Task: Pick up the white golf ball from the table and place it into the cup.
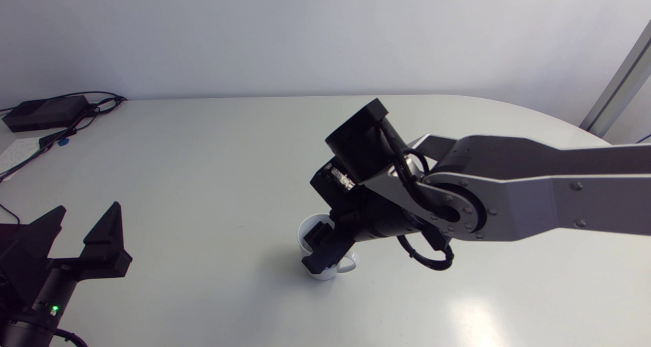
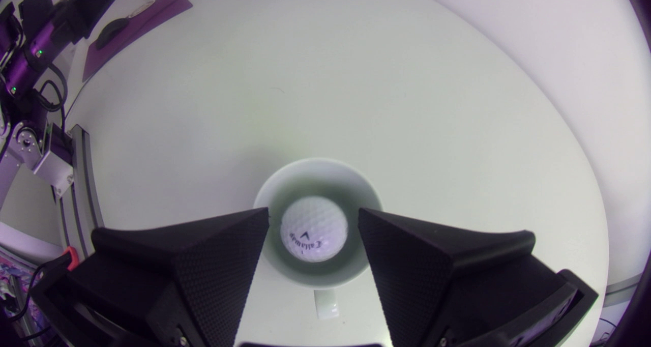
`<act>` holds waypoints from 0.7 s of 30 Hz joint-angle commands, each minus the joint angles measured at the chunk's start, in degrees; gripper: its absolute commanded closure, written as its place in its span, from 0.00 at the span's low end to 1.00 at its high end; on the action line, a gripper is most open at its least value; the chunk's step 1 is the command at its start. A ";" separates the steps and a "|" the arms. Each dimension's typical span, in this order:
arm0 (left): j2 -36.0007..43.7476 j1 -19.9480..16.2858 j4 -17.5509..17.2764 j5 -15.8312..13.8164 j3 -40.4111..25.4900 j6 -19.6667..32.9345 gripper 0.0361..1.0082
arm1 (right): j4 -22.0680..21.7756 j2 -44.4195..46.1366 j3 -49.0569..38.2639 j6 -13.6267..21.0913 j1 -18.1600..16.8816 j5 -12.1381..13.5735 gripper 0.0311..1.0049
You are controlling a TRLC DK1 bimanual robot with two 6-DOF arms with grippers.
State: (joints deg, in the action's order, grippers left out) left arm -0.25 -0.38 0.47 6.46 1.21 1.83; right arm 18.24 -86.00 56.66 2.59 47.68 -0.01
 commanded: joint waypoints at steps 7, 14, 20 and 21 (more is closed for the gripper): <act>0.87 -0.41 0.76 0.13 -1.30 -0.77 0.02 | -1.10 -0.84 -1.73 0.84 0.48 -0.16 0.33; 0.87 -0.32 0.76 0.13 -1.30 -0.77 0.02 | -3.83 4.52 -3.93 0.57 -2.24 -3.07 0.24; 0.95 -0.41 0.76 0.13 -1.30 -0.77 0.02 | -8.31 10.94 -7.27 0.57 -7.87 -5.44 0.21; 0.87 -0.41 0.76 0.13 -1.30 -0.77 0.02 | -8.84 12.17 -7.71 0.49 -9.27 -5.79 0.20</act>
State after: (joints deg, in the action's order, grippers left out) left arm -0.25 -0.38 0.47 6.46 1.21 1.83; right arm 10.44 -76.05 51.09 2.57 40.42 -4.95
